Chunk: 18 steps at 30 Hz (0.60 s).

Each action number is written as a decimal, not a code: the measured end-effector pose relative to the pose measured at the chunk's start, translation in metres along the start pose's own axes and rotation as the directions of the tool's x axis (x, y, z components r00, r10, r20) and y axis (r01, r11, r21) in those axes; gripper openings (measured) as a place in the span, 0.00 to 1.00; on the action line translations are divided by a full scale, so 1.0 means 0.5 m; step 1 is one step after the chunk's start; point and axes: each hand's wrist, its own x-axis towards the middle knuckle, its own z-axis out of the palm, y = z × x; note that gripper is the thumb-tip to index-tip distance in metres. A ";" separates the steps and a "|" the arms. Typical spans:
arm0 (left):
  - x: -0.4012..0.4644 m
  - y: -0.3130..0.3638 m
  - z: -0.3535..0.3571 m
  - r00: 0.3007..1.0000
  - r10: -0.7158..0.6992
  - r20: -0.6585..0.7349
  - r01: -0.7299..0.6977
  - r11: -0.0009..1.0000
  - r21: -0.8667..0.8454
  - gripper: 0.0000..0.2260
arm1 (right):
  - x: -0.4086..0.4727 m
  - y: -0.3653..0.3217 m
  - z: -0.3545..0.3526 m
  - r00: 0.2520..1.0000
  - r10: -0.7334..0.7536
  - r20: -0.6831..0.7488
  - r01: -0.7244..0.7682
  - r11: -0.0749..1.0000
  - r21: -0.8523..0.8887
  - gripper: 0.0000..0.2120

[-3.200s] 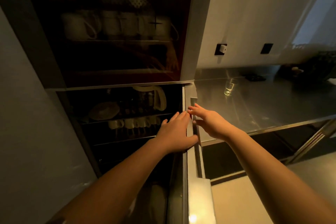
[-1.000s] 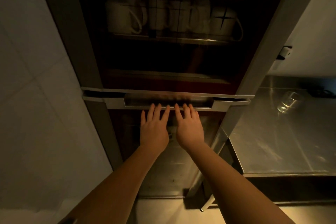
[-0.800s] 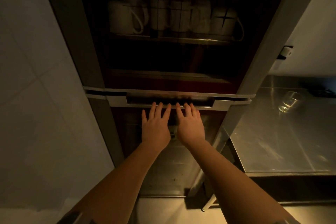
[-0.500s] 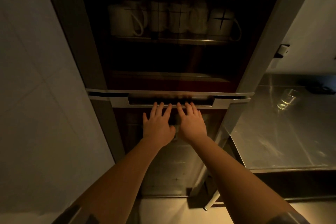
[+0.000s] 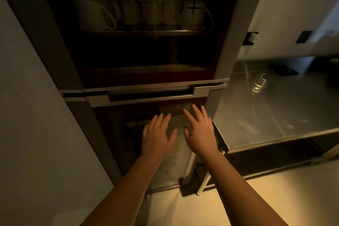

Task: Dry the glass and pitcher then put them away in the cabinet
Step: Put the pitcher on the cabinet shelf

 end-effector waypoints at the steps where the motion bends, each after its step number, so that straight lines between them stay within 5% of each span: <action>1: -0.009 0.008 0.013 1.000 -0.001 0.006 0.001 1.000 -0.008 0.26 | -0.021 0.019 0.001 0.999 0.045 -0.014 -0.045 0.999 0.021 0.27; 8: -0.066 0.099 0.118 0.992 0.061 0.114 -0.060 0.998 -0.011 0.26 | -0.159 0.141 0.012 0.931 0.361 -0.044 -0.357 0.931 0.082 0.25; 18: -0.125 0.228 0.268 0.940 0.178 0.292 -0.149 0.982 -0.118 0.28 | -0.317 0.277 -0.015 0.794 0.603 -0.080 -0.593 0.797 0.114 0.23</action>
